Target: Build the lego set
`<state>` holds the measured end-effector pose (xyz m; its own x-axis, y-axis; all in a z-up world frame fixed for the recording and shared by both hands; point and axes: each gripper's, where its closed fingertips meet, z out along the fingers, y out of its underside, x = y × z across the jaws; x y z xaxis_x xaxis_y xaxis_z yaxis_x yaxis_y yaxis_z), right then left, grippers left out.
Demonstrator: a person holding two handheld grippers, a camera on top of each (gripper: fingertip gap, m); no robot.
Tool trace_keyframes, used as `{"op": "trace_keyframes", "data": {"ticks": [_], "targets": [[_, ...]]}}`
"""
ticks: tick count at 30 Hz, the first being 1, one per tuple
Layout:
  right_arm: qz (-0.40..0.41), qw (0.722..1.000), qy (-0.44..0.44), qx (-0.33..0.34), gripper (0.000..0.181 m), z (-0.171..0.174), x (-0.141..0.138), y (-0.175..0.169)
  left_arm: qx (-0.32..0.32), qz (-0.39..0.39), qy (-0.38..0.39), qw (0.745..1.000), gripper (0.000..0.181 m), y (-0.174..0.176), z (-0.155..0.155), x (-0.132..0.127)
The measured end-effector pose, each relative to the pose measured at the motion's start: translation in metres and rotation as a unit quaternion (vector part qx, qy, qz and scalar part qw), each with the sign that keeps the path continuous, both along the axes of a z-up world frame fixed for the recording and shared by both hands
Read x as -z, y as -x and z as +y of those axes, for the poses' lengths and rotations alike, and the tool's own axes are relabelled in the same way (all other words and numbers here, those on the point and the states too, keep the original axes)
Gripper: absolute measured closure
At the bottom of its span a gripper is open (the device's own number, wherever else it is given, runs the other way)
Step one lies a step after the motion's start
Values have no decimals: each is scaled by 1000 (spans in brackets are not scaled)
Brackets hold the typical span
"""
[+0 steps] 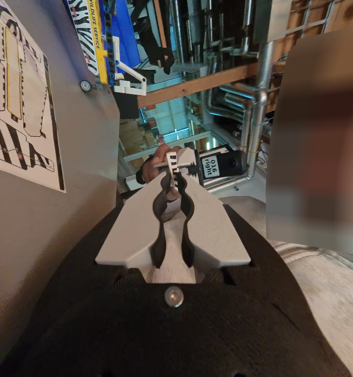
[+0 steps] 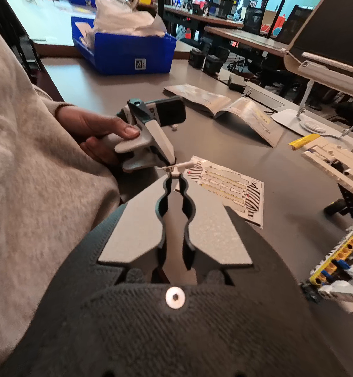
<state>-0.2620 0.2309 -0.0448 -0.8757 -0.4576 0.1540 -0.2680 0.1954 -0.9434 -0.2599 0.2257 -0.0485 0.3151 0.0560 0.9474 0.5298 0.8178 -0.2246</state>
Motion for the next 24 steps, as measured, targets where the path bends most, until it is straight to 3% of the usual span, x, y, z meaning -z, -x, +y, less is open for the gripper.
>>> {"op": "trace_keyframes", "data": {"ticks": [7,16,24], "targets": [[49,998,-28,-38,175,7,14,-2,16,-32,83,996,176,-1,7,15],[118,990,8,-76,176,12,20,-5,30,-48,85,995,176,-2,11,21],[64,995,-11,-79,176,10,24,-5,20,-55,105,993,176,-3,9,25]]}}
